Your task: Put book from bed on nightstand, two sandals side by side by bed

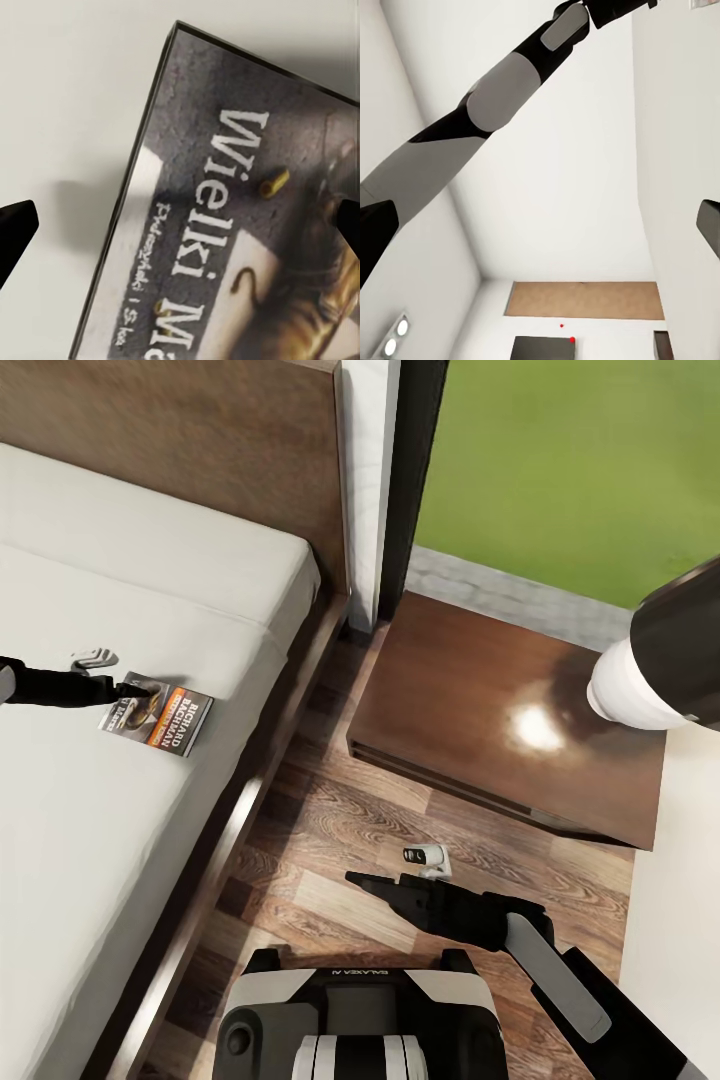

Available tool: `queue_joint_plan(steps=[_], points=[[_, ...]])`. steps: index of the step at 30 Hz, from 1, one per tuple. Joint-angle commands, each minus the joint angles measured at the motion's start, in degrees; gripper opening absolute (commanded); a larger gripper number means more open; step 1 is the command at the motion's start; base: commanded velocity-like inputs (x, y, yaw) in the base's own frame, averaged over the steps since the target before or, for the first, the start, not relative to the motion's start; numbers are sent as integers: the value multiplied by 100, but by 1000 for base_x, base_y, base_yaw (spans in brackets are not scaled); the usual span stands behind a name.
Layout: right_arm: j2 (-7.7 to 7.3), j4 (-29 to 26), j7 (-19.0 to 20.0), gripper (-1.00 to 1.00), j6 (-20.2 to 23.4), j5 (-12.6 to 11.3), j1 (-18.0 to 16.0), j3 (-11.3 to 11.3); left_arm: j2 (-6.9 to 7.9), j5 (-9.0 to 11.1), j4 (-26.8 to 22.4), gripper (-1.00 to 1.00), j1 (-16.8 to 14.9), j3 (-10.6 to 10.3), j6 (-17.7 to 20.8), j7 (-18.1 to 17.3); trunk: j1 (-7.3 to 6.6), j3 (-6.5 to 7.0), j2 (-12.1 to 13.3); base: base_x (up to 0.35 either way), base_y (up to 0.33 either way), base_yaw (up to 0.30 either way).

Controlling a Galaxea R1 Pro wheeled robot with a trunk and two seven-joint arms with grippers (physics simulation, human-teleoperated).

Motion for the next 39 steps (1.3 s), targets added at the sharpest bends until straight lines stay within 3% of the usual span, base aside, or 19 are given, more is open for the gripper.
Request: queue_joint_plan(steps=[1,39], points=[[-4,1,-10,100,39,-53,-4,10,-2,101,-1,100,7,19,147,-56,29,-4,-1,0,0,0],[5,1,-10,100,39,-53,-4,10,21,75,-1,100,7,28,137,-151,29,-4,-1,0,0,0]])
